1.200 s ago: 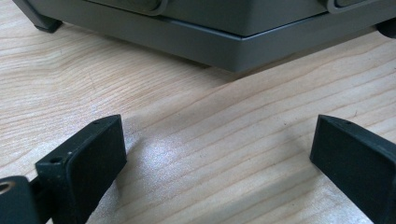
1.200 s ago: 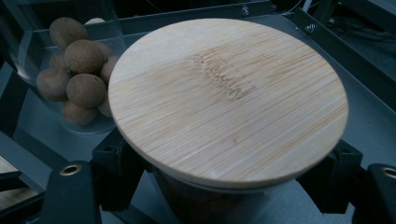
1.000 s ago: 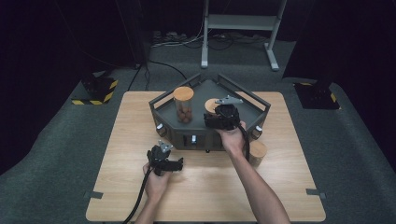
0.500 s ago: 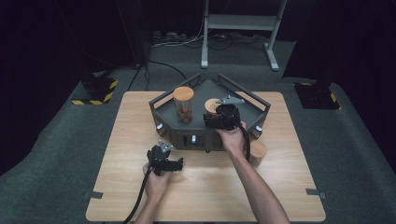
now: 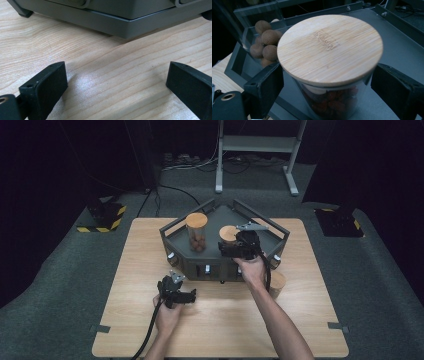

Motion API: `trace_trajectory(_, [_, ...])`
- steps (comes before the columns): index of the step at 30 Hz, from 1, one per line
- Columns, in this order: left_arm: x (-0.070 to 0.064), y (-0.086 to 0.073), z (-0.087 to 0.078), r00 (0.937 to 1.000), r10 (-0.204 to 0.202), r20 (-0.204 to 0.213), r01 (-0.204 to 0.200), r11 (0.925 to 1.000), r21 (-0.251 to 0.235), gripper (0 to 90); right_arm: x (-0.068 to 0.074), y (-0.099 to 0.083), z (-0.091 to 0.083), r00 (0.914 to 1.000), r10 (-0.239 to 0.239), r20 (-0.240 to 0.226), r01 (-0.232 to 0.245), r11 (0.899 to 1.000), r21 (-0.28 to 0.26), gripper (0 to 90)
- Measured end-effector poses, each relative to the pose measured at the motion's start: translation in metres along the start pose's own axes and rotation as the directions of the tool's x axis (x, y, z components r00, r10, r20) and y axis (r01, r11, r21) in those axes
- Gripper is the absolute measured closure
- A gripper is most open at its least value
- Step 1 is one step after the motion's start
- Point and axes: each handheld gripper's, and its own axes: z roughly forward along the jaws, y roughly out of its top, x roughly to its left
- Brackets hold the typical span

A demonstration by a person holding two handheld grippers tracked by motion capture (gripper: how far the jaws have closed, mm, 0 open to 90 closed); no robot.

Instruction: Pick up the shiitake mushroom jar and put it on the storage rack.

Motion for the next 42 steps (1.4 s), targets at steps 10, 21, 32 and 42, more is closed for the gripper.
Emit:
trace_trajectory(10, [0.000, 0.000, 0.000, 1.0000, -0.007, 0.000, 0.007, 0.9999, -0.007, 3.3, -0.009, -0.003, -0.010, 0.9963, 0.071, -0.047, -0.073, 0.997, -0.033, 4.8])
trace_trajectory(21, [0.000, 0.000, 0.000, 1.0000, -0.006, 0.000, 0.006, 1.0000, -0.007, 3.3, -0.016, -0.008, -0.017, 0.9877, 0.119, -0.101, -0.124, 0.991, -0.046, 0.8])
trace_trajectory(32, [0.000, 0.000, 0.000, 1.0000, -0.006, 0.000, 0.006, 1.0000, -0.007, 3.2, -0.021, -0.009, -0.030, 0.9836, 0.123, -0.132, -0.131, 0.990, -0.051, 2.5])
trace_trajectory(42, [0.000, 0.000, 0.000, 1.0000, -0.005, -0.001, 0.005, 1.0000, -0.005, 3.3, -0.027, -0.012, -0.039, 0.9875, 0.106, -0.117, -0.113, 0.992, -0.059, 4.4])
